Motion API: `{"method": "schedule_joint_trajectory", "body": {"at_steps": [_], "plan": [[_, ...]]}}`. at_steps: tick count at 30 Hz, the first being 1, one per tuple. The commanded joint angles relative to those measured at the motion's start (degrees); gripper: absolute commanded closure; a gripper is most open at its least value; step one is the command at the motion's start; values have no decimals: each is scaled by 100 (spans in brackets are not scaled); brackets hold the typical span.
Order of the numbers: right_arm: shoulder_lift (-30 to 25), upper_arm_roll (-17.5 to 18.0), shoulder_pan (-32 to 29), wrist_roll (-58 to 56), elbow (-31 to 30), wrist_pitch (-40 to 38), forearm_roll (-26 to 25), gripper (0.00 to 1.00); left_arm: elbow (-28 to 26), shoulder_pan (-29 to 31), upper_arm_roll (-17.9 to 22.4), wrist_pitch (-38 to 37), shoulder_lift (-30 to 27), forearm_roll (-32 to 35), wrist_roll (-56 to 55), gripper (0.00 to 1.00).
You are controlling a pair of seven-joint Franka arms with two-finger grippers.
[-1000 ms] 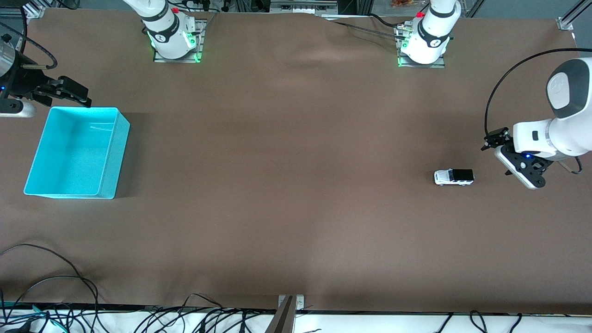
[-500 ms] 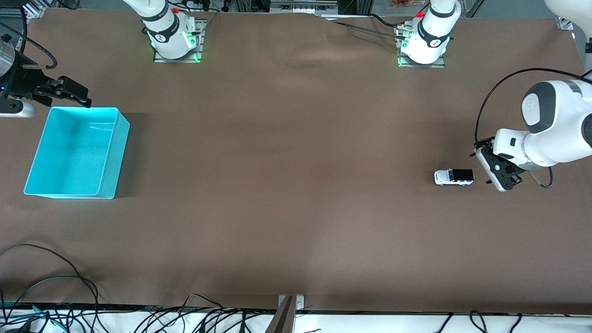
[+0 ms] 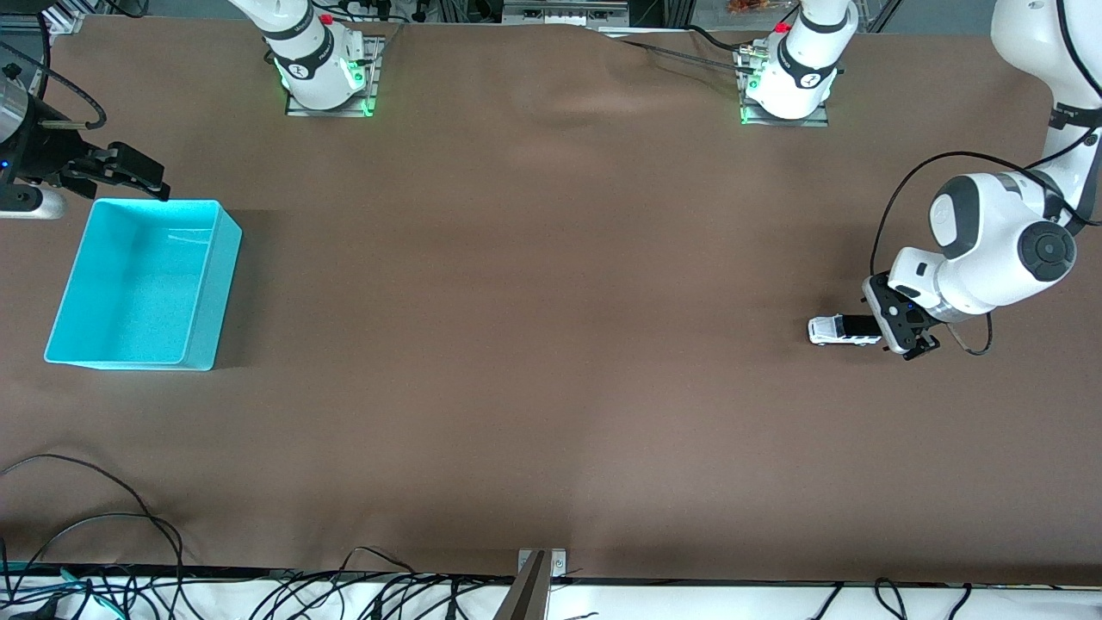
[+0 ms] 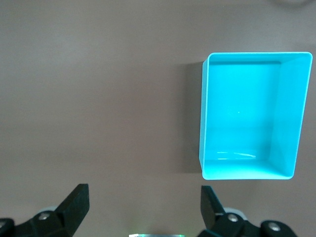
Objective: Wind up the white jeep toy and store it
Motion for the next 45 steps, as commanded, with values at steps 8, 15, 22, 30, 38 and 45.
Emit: {"method": "schedule_joint_trajectory", "body": {"at_steps": [8, 15, 22, 30, 38, 45], "plan": [[42, -4, -2, -70, 119, -31, 27, 0, -123, 52, -43, 412, 249, 681, 295, 0], [50, -4, -2, -70, 119, 4, 27, 0, -158, 52, -43, 799, 451, 699, 690, 0], [42, -4, -2, -70, 119, 13, 27, 0, -263, 52, -43, 949, 548, 707, 699, 0], [50, -4, -2, -70, 119, 13, 27, 0, -386, 61, -43, 993, 566, 707, 726, 0], [50, -4, -2, -70, 119, 31, 27, 0, -369, 52, -43, 993, 539, 707, 1174, 29], [50, -4, -2, -70, 119, 40, 27, 0, -369, 70, -43, 993, 548, 699, 1271, 79]]}}
